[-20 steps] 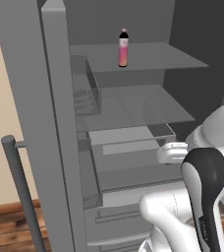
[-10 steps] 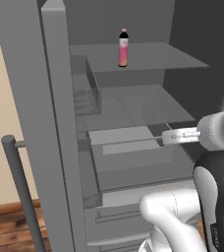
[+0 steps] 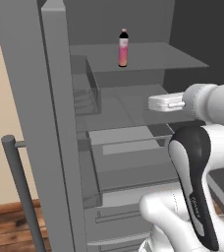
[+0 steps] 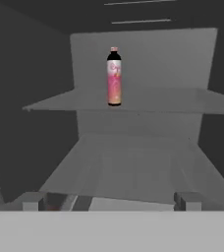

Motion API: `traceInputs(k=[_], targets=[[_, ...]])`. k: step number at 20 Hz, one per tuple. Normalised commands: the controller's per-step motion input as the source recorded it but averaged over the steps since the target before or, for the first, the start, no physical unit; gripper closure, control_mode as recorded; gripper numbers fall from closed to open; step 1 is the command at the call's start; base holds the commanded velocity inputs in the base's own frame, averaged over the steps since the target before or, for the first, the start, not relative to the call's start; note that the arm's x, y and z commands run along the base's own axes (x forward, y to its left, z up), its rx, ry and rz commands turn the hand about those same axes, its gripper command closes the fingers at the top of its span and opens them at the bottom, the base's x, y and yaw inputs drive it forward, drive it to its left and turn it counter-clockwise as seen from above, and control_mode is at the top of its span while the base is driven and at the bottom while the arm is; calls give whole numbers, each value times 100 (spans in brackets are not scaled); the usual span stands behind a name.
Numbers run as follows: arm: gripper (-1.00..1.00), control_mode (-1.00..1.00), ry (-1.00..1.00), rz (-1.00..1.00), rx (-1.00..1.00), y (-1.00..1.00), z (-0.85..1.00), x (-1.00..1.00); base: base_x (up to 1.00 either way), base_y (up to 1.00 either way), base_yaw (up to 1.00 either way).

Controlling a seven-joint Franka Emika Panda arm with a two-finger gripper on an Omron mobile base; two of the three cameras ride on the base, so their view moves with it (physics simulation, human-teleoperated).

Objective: Open the fridge, grab two sodas, and place both sodas inside the bowl with ice on the dining counter.

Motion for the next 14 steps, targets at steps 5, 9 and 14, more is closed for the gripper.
traceInputs(k=[5,9,14], targets=[[-100,-100,-16,0,-6,11,72,41,0,0,0],[-100,-100,-3,0,-1,1,22,3,0,0,0],[-100,-100,1,0,0,0,0,5,0,0,0]])
